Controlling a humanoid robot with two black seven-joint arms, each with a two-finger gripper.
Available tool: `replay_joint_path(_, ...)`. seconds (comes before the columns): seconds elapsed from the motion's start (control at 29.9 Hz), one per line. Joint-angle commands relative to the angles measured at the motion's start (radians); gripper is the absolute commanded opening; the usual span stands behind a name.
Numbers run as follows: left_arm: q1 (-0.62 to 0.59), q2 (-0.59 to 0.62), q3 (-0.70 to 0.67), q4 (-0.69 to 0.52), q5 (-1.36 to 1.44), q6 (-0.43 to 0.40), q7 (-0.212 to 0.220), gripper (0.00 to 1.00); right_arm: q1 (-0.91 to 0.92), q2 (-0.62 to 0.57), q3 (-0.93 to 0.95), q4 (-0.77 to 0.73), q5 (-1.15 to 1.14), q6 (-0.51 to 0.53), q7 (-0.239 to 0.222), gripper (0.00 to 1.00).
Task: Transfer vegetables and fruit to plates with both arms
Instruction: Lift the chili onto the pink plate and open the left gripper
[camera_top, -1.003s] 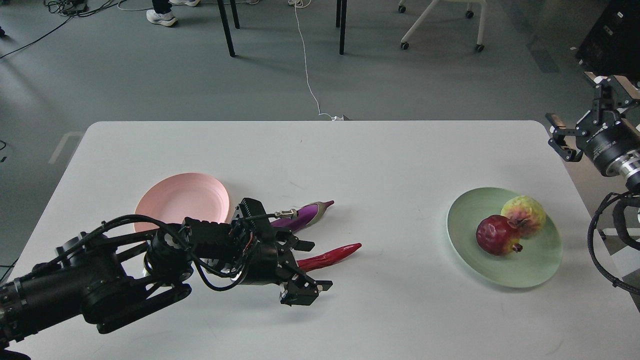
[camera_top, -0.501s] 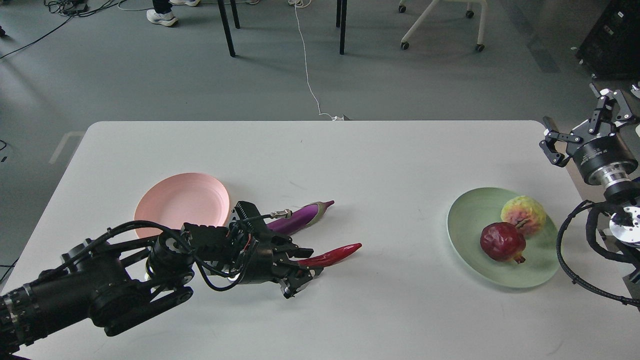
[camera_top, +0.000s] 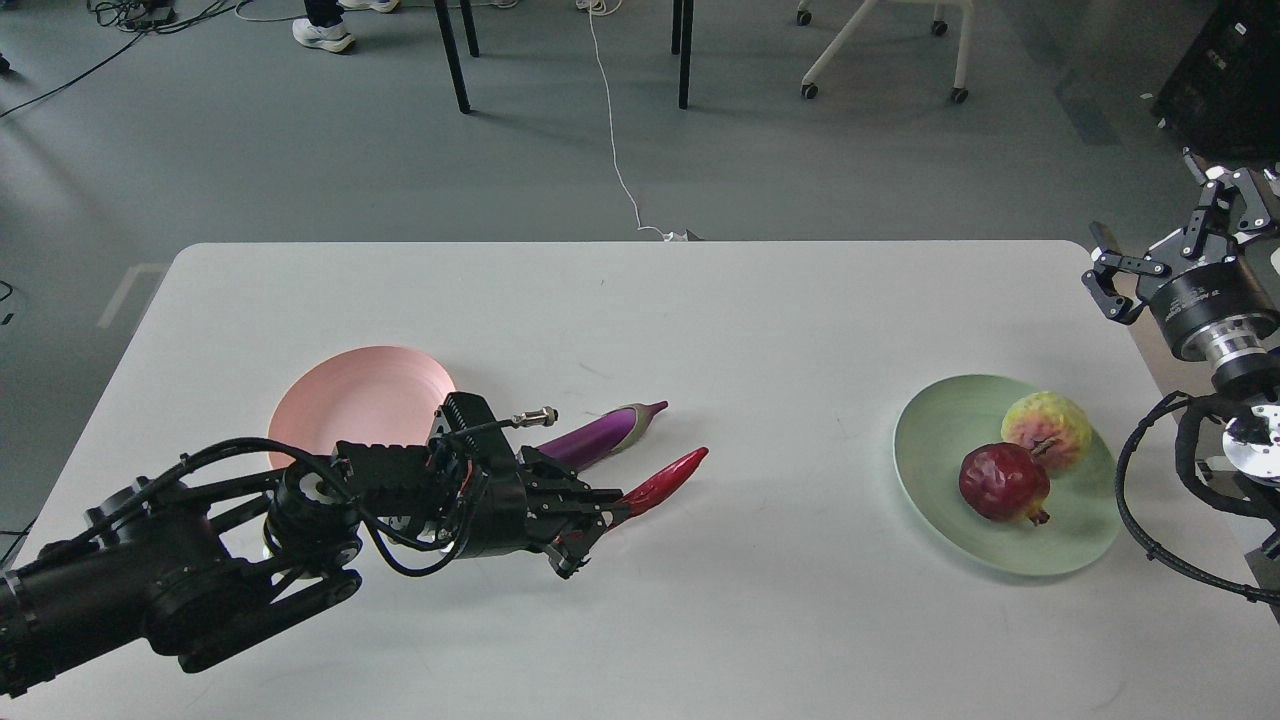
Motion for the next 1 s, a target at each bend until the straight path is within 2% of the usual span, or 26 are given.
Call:
replay_joint_path(0.0,-0.001,0.111,-0.053,-0.046,0.0,0.049,-0.001,0.1,0.001,-0.004,0.004,-0.001,0.0,0.0,-0.001,0.99)
replay_joint_path(0.17,-0.009,0.227,-0.078,-0.022,-0.132,0.055,0.0,0.11,0.001,0.0,0.004,-0.001,-0.002,0.0,-0.001,0.99)
replay_joint_path(0.43,0.004,0.272,-0.066,0.156,-0.197,0.057,-0.001,0.14,0.001,0.005,0.001,-0.001,-0.003,0.0,-0.002,0.99)
replay_joint_path(0.6,0.004,0.26,-0.061,0.239,-0.204,0.069,-0.001,0.31,0.001,-0.003,0.0,-0.001,-0.005,0.0,-0.002,0.99)
replay_joint_path(0.77,0.005,0.246,-0.063,0.241,-0.206,0.069,0.005,0.59,0.0,-0.004,0.0,0.0,-0.005,0.0,-0.002,0.99)
replay_joint_path(0.97,-0.033,0.194,-0.066,0.225,-0.203,0.069,0.0,0.6,0.0,-0.004,-0.002,0.0,-0.005,0.0,-0.002,0.99)
